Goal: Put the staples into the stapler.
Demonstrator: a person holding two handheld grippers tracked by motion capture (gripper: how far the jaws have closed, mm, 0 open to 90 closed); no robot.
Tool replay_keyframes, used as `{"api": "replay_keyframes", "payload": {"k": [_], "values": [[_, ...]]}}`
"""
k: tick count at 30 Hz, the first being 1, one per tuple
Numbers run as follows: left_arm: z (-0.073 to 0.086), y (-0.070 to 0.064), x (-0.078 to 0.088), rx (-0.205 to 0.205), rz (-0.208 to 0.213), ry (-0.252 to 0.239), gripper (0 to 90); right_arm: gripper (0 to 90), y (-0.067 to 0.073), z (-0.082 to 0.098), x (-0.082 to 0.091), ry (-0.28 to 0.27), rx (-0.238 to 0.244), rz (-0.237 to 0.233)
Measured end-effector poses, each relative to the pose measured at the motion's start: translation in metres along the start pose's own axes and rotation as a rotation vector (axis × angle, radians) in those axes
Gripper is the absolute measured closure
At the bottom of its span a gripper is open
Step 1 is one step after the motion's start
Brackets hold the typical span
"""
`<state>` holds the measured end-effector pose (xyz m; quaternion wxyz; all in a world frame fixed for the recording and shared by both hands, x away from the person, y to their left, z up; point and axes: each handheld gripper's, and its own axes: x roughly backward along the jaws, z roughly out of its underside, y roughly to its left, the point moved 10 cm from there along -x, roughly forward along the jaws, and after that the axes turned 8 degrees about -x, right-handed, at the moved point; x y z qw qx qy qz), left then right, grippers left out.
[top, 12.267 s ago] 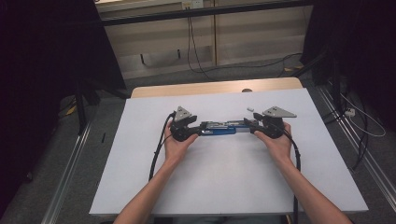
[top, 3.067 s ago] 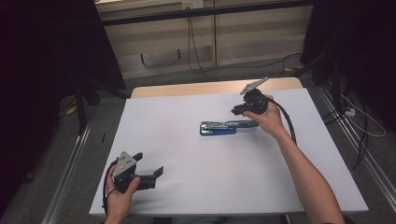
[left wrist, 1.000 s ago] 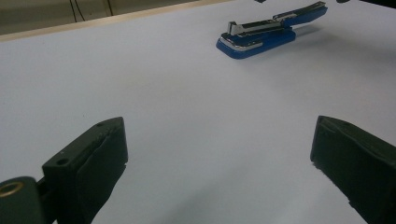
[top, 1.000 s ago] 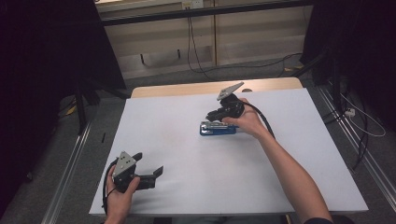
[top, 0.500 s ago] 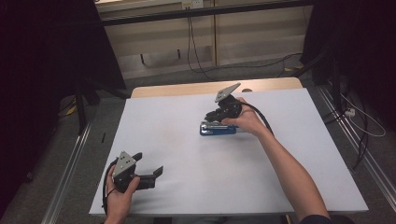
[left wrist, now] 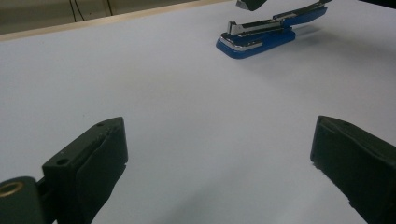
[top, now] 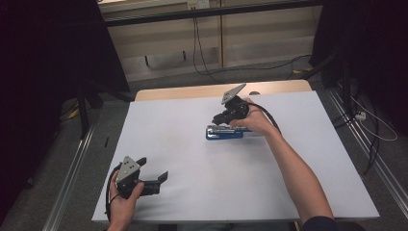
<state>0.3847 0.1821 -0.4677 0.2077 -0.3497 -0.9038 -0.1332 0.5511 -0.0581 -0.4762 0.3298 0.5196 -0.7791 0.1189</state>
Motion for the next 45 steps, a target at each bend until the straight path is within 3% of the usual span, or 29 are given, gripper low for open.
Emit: {"api": "replay_keyframes", "payload": {"k": [22, 31, 45], "values": [[0.001, 0.000, 0.000, -0.003, 0.005, 0.005, 4.1, 79.4, 0.009, 0.004, -0.011, 0.058, 0.103, -0.045], [0.001, 0.001, 0.000, 0.019, -0.001, -0.003, 3.7, 79.4, 0.006, 0.007, -0.014, 0.068, 0.110, -0.039], [0.001, 0.001, 0.000, 0.015, 0.001, -0.001, 3.7, 79.4, 0.007, 0.008, -0.014, 0.081, 0.144, -0.036]]}}
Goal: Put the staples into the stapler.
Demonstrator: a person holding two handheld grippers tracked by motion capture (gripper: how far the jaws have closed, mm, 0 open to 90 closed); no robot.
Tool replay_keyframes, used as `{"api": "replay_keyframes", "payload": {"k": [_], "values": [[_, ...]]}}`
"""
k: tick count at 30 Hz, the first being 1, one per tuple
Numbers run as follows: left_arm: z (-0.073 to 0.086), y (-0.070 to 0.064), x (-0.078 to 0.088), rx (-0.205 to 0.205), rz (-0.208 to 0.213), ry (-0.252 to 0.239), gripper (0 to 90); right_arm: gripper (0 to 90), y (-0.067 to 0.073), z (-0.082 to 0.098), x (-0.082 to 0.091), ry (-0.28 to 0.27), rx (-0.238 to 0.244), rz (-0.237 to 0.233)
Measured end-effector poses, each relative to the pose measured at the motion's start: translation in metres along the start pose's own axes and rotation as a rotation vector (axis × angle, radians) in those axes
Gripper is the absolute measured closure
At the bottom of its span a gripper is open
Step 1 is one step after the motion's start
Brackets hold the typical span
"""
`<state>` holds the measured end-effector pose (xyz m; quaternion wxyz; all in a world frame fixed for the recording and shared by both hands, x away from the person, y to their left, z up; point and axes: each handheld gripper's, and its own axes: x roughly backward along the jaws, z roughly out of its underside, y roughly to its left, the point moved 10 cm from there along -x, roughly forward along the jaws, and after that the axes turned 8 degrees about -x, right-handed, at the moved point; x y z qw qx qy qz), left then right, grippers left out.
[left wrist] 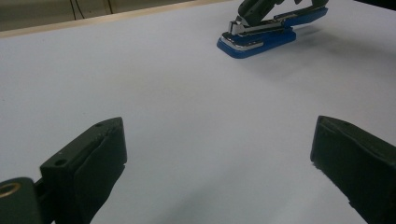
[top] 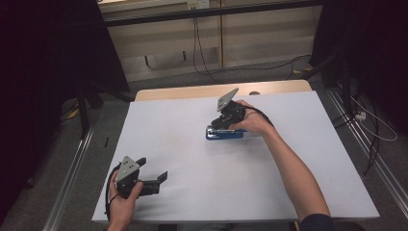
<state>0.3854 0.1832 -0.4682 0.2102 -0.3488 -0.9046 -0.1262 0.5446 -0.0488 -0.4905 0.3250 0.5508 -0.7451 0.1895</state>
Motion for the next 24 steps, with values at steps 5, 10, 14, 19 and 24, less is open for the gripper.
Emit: {"api": "replay_keyframes", "payload": {"k": [5, 10, 14, 19, 24], "values": [[-0.0001, -0.0002, 0.0000, -0.002, 0.001, -0.001, 3.7, 79.4, 0.0005, 0.0004, -0.0009, 0.002, 0.004, -0.004], [0.0001, -0.0002, 0.0000, -0.005, 0.002, 0.002, 3.7, 79.4, 0.0005, 0.0004, -0.0011, 0.003, 0.008, -0.003], [0.0006, -0.0001, 0.0000, -0.006, -0.002, 0.008, 3.8, 79.4, 0.0006, 0.0004, -0.0017, 0.005, 0.010, -0.002], [0.0002, -0.0003, -0.0001, -0.006, 0.002, 0.003, 3.8, 79.3, 0.0003, 0.0006, -0.0026, 0.005, 0.001, -0.001], [0.0002, -0.0001, 0.0001, -0.009, 0.001, 0.005, 3.8, 78.8, 0.0001, 0.0006, -0.0032, 0.001, -0.011, -0.003]]}}
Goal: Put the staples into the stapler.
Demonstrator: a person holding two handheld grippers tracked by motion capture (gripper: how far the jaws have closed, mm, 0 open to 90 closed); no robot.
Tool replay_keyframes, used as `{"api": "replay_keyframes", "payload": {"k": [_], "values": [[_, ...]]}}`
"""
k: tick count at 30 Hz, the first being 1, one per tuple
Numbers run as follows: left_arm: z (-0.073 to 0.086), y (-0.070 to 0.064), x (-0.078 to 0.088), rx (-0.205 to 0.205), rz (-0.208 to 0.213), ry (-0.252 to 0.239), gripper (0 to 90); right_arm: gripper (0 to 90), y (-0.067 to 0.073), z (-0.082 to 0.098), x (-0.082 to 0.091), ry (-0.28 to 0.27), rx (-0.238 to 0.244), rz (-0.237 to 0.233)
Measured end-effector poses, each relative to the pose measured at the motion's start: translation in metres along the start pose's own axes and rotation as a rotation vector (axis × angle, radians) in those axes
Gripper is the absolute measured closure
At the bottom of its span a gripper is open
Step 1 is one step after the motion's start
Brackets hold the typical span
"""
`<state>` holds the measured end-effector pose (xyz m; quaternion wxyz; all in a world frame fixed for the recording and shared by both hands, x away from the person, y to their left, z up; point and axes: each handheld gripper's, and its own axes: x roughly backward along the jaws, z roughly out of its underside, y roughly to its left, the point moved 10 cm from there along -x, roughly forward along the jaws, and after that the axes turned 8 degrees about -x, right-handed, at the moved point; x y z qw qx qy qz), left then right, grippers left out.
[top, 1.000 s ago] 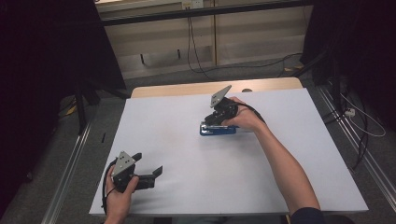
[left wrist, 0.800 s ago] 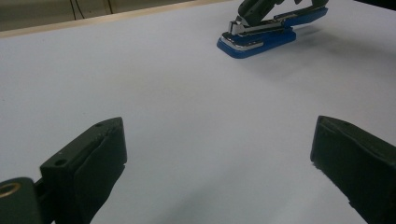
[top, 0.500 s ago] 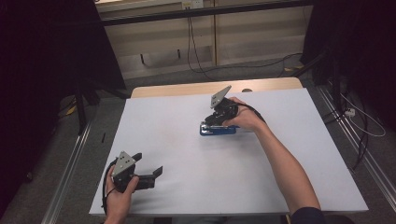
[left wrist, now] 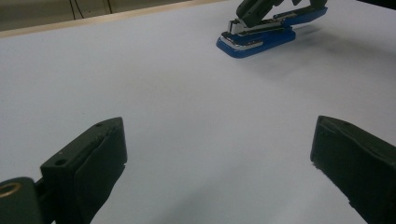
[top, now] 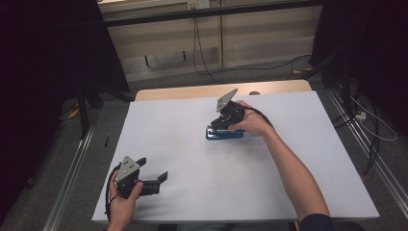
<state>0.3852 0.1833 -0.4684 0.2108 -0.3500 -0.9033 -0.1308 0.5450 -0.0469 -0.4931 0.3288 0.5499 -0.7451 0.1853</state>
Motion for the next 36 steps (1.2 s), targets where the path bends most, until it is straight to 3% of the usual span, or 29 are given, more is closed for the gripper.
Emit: {"api": "replay_keyframes", "payload": {"k": [25, 28, 36], "values": [[0.000, 0.000, 0.000, 0.005, -0.002, -0.005, 3.8, 72.9, -0.002, 0.000, 0.000, -0.004, -0.024, 0.018], [0.000, 0.000, 0.000, 0.006, 0.001, -0.007, 3.8, 69.3, -0.005, -0.001, 0.002, -0.020, -0.044, 0.033], [0.000, 0.000, 0.000, 0.009, -0.001, -0.007, 3.8, 47.8, -0.013, 0.000, 0.006, -0.060, -0.137, 0.090]]}}
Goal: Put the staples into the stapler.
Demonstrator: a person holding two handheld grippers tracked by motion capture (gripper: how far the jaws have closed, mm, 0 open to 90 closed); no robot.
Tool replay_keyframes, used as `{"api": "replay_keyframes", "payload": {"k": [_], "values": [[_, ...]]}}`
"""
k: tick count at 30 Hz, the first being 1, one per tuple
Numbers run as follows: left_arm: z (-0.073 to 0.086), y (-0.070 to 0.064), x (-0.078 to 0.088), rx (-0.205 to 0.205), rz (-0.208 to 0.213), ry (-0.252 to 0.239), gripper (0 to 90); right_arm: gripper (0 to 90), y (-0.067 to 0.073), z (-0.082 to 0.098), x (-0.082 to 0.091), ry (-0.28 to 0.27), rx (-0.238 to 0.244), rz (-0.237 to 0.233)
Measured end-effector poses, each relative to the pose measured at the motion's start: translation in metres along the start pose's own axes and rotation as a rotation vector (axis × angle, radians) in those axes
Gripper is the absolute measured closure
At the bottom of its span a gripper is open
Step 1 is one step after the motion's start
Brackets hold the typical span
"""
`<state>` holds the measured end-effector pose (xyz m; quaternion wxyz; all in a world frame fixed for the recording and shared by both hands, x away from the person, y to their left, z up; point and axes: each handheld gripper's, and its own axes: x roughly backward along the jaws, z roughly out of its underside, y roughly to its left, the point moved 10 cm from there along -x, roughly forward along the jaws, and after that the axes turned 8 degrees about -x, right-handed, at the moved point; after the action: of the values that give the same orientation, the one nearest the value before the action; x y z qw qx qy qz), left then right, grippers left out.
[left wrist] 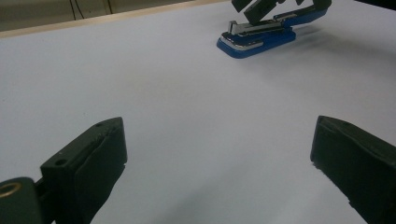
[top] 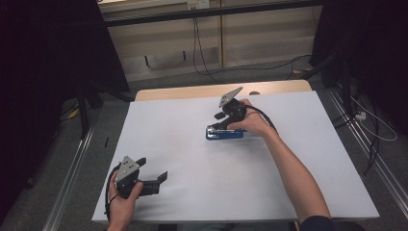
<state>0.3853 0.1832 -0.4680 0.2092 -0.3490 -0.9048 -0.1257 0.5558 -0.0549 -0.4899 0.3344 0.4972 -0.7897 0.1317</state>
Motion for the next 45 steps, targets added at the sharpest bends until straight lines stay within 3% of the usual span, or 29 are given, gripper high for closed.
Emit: {"api": "replay_keyframes", "payload": {"k": [7, 22, 28, 33, 45], "values": [[0.001, -0.001, -0.001, 0.006, 0.004, 0.004, 3.8, 36.1, -0.003, 0.003, 0.003, -0.024, -0.062, 0.025], [0.001, -0.001, -0.002, 0.003, 0.002, 0.011, 3.8, 23.1, 0.000, 0.009, 0.011, -0.076, -0.153, 0.064], [0.002, 0.000, -0.002, 0.006, -0.002, 0.013, 3.8, 14.3, -0.003, 0.012, 0.016, -0.102, -0.205, 0.111], [0.001, -0.001, -0.003, 0.011, -0.001, 0.011, 3.8, 11.5, -0.005, 0.014, 0.023, -0.130, -0.261, 0.129], [0.003, -0.001, -0.004, 0.011, 0.006, 0.020, 3.8, 8.2, -0.013, 0.022, 0.039, -0.178, -0.302, 0.222]]}}
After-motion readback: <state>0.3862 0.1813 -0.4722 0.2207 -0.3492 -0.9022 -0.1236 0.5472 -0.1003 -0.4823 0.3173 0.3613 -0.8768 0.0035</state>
